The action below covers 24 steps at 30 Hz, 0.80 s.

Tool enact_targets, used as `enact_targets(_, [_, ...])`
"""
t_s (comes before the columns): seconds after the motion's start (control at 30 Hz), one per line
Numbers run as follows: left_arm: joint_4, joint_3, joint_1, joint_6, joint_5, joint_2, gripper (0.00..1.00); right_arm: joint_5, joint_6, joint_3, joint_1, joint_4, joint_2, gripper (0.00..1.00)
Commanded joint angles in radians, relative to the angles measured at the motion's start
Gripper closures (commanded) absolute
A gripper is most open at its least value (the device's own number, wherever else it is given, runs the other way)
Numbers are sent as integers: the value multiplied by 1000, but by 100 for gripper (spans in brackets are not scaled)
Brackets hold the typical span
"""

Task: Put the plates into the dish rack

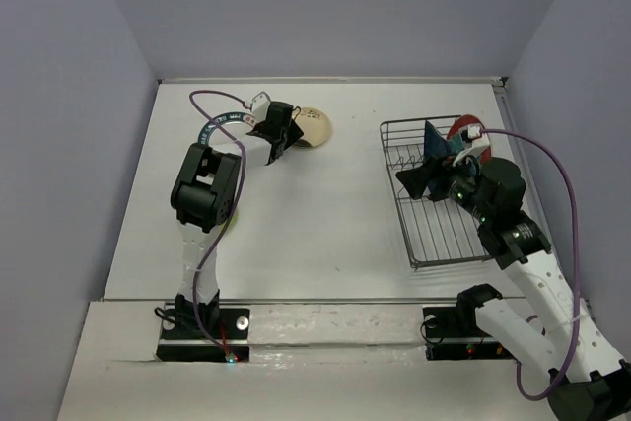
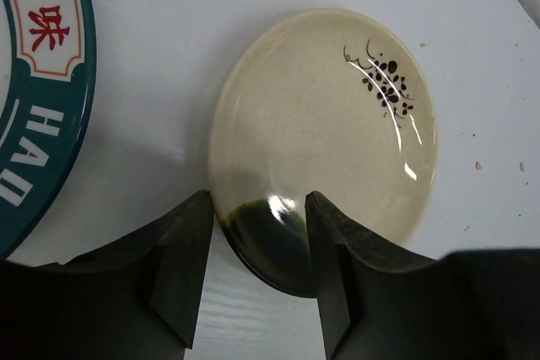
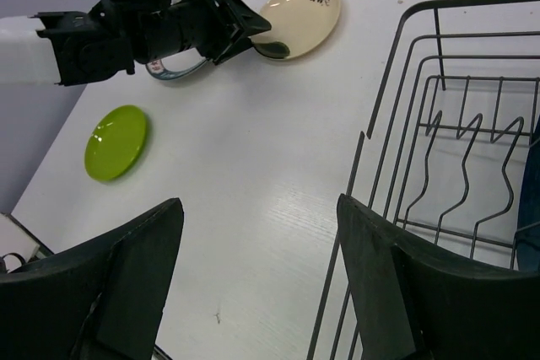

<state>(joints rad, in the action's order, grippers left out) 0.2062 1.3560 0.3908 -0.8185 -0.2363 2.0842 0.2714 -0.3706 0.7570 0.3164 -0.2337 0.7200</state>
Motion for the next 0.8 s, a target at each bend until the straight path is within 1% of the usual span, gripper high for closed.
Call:
enact_targets(0.0, [32,69,0,-19,-29,30,45,31,-14,8,7,74,-4,21])
enact_targets(0.17, [50,65,-1,-34,-18,53,52,34,-16,22,7,74,16,22])
enact_targets(0.2, [59,57,-1,-34,-17,51,56,35,-16,25,7,74,19,22])
enact_targets(0.23, [79,39,0,-36,-17,51,66,37,-17,28,7,74,22,22])
enact_targets(0.27, [90,28,-1,-36,-15,47,72,37,-16,30,7,76,24,22])
enact_targets(0.3, [97,22,0,-33,-15,37,84,38,-17,33,7,76,29,22])
enact_targets(0.37, [116,2,0,-24,-2,10,94,45,-17,36,7,74,35,22])
enact_targets(0.47, [150,-24,2,5,37,-33,94,71,-27,54,7,73,62,20])
enact_targets(0.53, [163,-47,13,30,54,-102,94,74,-34,70,7,73,85,15])
enact_targets(0.57, [192,-92,20,38,55,-168,94,74,-43,74,7,76,108,13])
enact_targets(0.67, [262,-199,49,44,74,-277,94,75,-63,99,7,89,162,10])
enact_targets(0.7, [275,-231,71,29,95,-355,94,75,-65,110,7,89,179,9])
enact_targets(0.77, [347,-311,108,21,117,-439,94,72,-64,134,7,83,209,8])
